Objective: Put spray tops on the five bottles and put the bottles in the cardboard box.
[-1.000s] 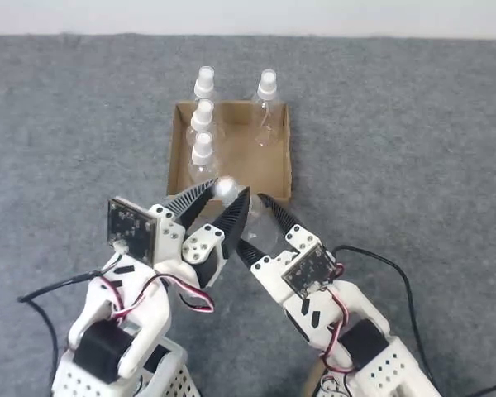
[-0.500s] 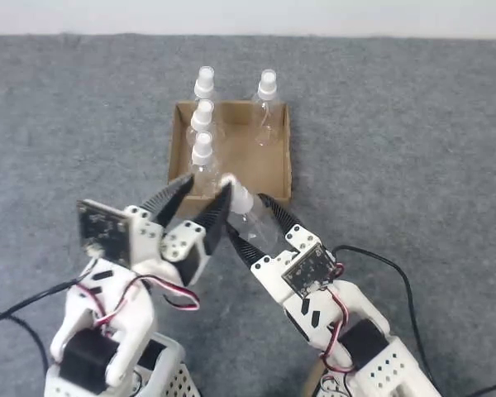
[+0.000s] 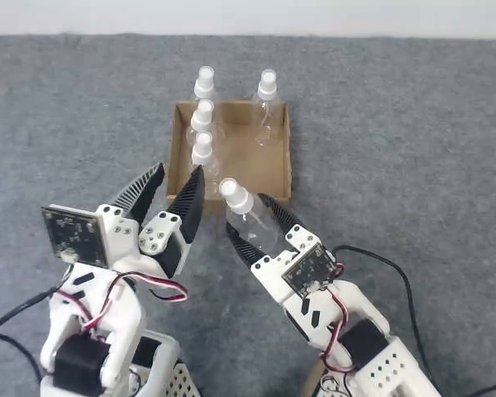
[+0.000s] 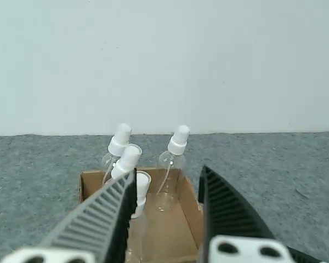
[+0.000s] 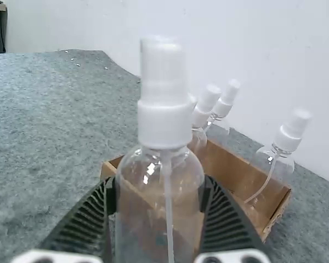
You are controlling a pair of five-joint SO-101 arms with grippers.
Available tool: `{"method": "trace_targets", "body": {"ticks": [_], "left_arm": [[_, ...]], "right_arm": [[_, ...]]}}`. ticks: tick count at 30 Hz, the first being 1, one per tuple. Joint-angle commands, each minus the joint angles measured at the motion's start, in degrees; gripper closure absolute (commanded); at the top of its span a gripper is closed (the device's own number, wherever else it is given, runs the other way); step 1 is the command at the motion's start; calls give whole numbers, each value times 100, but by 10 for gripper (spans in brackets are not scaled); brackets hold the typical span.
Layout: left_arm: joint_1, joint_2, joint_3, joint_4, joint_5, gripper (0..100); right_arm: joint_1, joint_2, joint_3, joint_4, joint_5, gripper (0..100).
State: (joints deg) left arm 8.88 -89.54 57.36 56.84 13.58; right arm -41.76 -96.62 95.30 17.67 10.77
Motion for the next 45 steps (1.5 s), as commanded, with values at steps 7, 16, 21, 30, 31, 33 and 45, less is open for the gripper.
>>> {"method": "trace_targets", "body": {"ticks": [7,16,21,30,31,33,45], "left_arm": [[88,105,664,-721,62,831],[273,105,1323,-1152,88,831],[422,105,1657,-1459,88,831],[1160,114,1745,-1204,-246,831],[1222,114,1745,-1169,-273,831],[1327,105,1745,-1125,-343,831],[1758,105,1727,-932,-818,831]], "right_arm": [[75,-154,149,57,44,991],[75,-154,149,22,62,991],[75,-154,149,22,62,991],[92,-154,149,57,62,991],[101,-154,149,57,62,991],[110,-154,149,66,62,991],[119,-154,149,75,70,991]]}}
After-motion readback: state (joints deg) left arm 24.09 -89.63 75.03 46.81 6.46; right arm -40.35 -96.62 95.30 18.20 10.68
